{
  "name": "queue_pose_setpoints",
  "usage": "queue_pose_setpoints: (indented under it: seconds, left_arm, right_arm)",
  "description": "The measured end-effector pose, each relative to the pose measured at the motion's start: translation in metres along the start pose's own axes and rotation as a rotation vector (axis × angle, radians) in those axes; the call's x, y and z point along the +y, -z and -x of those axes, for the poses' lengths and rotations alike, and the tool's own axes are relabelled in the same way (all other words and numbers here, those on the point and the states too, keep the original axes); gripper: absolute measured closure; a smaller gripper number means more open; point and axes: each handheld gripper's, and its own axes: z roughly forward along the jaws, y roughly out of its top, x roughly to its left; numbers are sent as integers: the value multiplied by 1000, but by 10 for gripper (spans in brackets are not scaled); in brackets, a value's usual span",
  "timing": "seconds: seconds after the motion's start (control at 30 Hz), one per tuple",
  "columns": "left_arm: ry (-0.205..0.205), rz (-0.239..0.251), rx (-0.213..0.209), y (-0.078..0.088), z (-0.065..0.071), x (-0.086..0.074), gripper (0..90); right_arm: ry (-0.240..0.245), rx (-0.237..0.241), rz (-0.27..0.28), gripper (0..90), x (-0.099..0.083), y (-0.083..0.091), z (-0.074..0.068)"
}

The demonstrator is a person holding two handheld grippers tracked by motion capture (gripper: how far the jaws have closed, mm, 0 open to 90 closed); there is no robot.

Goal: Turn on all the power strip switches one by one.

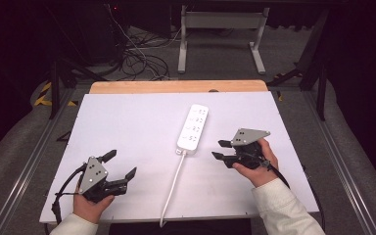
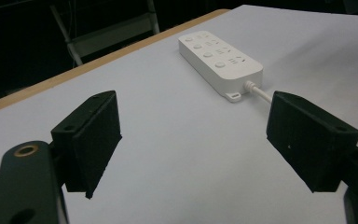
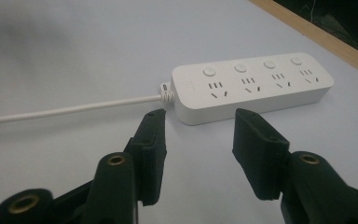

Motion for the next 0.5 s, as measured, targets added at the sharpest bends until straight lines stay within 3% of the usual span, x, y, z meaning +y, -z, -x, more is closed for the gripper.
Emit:
queue_pose_setpoints:
  seconds: [0.27,0.4,0.5]
  left_arm:
    - [1,0,-1,1,0,0,180]
    - [-2,0,0,0,0,0,180]
    - [-3,0,-1,0,0,0,182]
  right_arm:
    - [-14,-14,6,605,12,-10,2]
    - [-27,-5,-4,802,14,-12,1]
    - [-14,8,-23,884,20,-13,0]
